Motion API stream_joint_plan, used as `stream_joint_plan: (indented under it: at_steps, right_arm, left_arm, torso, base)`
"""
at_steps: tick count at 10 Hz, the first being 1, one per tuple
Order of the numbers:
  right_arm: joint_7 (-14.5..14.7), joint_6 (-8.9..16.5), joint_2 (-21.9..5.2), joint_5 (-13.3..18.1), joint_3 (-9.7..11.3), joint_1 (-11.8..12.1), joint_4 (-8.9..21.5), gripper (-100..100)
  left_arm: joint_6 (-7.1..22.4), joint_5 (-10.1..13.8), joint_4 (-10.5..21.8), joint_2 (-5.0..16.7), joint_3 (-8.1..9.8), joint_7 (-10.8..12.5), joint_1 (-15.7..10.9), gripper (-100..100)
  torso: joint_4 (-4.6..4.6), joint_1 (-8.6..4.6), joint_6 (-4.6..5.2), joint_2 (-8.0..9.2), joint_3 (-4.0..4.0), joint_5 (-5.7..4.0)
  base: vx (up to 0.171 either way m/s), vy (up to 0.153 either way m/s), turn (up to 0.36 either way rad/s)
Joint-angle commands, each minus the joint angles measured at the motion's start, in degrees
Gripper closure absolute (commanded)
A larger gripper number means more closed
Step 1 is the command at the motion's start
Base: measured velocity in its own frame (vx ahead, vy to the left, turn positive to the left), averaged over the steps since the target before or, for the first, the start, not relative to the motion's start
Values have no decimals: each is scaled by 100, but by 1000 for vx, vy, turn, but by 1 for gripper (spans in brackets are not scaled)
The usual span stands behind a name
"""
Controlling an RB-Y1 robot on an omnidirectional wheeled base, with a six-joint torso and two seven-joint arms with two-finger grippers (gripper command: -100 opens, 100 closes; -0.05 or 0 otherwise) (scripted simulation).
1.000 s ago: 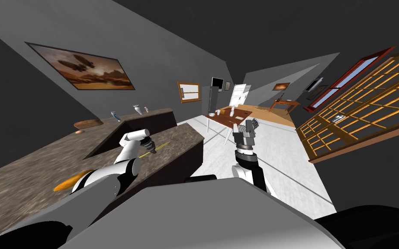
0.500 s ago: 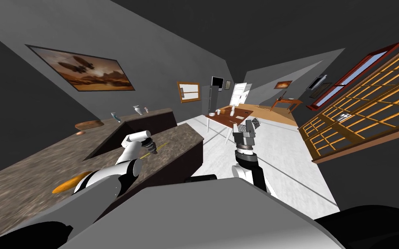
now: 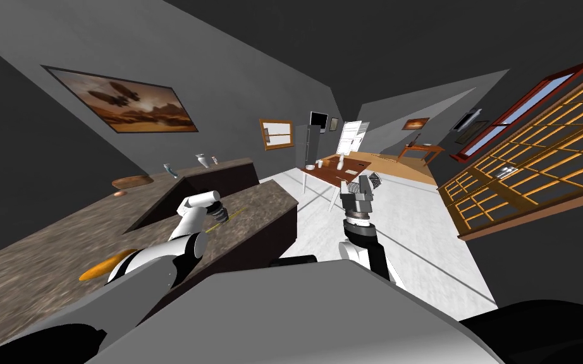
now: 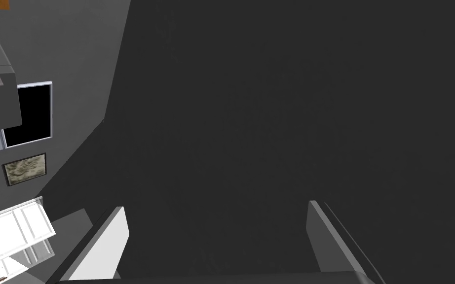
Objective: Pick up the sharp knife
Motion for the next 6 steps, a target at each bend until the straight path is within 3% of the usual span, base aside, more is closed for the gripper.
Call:
stream_joint_plan:
  at_steps: [1, 2, 3, 5, 6]
  right_arm:
    - [0, 0, 0, 0, 0, 0, 0, 0]
    - [0, 0, 0, 0, 0, 0, 0, 0]
    - [0, 0, 0, 0, 0, 0, 0, 0]
    - [0, 0, 0, 0, 0, 0, 0, 0]
    - [0, 0, 0, 0, 0, 0, 0, 0]
  left_arm:
    - [0, 0, 0, 0, 0, 0, 0, 100]
    - [0, 0, 0, 1, 1, 2, 0, 0]
    - [167, -3, -89, 58, -6, -41, -56, 100]
    - [151, -2, -47, 79, -2, -38, -85, 100]
    - [171, -2, -52, 86, -1, -41, -93, 0]
  torso:
    - [0, 0, 0, 0, 0, 0]
    - [0, 0, 1, -1, 0, 0]
    - [0, 0, 1, -1, -1, 0]
    - [3, -10, 5, 6, 4, -4]
    - [0, -6, 4, 3, 2, -1]
  base:
    - [0, 0, 0]
    - [0, 0, 0]
    - [-15, -10, -32]
    - [-13, -13, -15]
    - [0, 0, 0]
